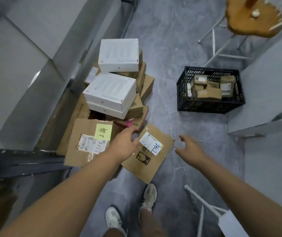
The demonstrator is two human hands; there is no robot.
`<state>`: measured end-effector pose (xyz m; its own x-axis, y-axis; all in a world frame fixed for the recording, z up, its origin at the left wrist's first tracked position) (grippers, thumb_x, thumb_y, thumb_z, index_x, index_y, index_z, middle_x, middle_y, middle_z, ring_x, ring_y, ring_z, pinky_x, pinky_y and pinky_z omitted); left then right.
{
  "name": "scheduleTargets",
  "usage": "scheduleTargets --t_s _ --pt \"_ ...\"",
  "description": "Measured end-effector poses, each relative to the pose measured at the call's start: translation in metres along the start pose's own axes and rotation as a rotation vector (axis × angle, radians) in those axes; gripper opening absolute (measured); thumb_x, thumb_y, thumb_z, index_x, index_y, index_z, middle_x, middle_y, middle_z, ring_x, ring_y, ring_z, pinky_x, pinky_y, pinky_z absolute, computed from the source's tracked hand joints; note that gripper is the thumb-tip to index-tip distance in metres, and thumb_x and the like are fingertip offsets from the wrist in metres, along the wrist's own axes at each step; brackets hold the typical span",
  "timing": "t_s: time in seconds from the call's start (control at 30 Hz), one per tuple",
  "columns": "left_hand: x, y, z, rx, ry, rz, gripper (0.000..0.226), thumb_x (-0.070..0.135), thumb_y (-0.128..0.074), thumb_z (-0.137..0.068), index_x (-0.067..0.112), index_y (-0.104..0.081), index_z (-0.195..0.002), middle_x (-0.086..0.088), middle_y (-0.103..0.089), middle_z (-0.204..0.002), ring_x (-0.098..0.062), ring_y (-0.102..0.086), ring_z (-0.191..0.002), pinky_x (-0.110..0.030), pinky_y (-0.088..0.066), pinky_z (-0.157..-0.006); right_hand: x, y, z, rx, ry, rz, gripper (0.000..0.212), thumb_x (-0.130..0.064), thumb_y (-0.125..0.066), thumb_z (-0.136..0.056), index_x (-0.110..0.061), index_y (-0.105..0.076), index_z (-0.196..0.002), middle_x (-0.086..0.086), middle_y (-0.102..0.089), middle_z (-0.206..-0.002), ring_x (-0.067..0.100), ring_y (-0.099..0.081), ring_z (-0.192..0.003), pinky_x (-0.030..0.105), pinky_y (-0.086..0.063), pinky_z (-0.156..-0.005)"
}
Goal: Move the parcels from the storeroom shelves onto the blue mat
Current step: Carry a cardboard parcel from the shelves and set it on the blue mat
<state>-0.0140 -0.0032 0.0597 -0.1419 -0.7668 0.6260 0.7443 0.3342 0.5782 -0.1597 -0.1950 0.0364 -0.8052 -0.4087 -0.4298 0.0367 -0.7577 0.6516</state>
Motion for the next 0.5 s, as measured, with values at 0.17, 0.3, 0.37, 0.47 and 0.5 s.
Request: scheduleTargets --t_s 0.17,0.3,0.37,0.47,0.5 --pt "-0.073 -0.065 -0.071 -0.039 0.088 -0.010 0.036 0.018 -0.052 -0.095 0.013 -0.054 -0.131 -0.009 -0.060 -0.129 -0.022 -0.054 -0.116 -0.014 -0.029 -0.075 0.030 -0.049 -0.098 -0.068 0.010 0.068 0.063 -0.020 -0.062 -0.088 -0.008 -0.037 -0.144 0.012 -0.039 -0.147 0.026 -0.038 -0.135 0.033 -0.030 -0.110" --pt "-0.125 -0.111 -0.112 -0.069 0.127 -0.045 0.041 0.019 -0.048 -0.098 0.011 -0.047 -0.137 -0.012 -0.052 -0.139 -0.028 -0.048 -0.127 -0.024 -0.035 -0.093 0.050 -0.086 -0.162 -0.047 -0.012 0.037 0.062 -0.020 -0.061 -0.087 -0.010 -0.038 -0.144 0.011 -0.037 -0.148 0.026 -0.037 -0.136 0.033 -0.030 -0.110" --pt "-0.149 -0.131 -0.122 -0.081 0.159 -0.058 0.045 0.018 -0.048 -0.097 0.011 -0.043 -0.141 -0.013 -0.049 -0.142 -0.029 -0.045 -0.129 -0.025 -0.034 -0.097 0.060 -0.102 -0.184 0.001 -0.066 -0.022 0.060 -0.023 -0.060 -0.089 -0.010 -0.039 -0.143 0.011 -0.035 -0.148 0.027 -0.039 -0.134 0.036 -0.033 -0.111" --pt "-0.171 -0.151 -0.135 -0.100 0.175 -0.053 0.045 0.019 -0.048 -0.098 0.012 -0.042 -0.142 -0.012 -0.047 -0.142 -0.027 -0.042 -0.131 -0.020 -0.030 -0.092 0.080 -0.126 -0.199 0.179 -0.230 -0.139 0.057 -0.027 -0.055 -0.091 -0.005 -0.038 -0.141 0.018 -0.037 -0.145 0.035 -0.042 -0.130 0.039 -0.035 -0.107" --pt "-0.174 -0.155 -0.141 -0.101 0.187 -0.035 0.044 0.021 -0.046 -0.098 0.012 -0.042 -0.142 -0.012 -0.046 -0.142 -0.026 -0.042 -0.131 -0.020 -0.030 -0.092 0.088 -0.136 -0.198 0.216 -0.311 -0.185 0.056 -0.027 -0.053 -0.092 -0.004 -0.036 -0.141 0.021 -0.038 -0.143 0.037 -0.043 -0.128 0.041 -0.037 -0.107"
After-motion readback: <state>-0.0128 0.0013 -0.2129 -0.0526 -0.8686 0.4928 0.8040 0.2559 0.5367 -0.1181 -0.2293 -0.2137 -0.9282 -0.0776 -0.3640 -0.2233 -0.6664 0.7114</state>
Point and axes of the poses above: each hand's wrist, its own z-axis away from the middle knuckle, its own y-axis out of the back of the hand, x = y × z, the point moved 1 cm from there along -z, towards the middle knuckle
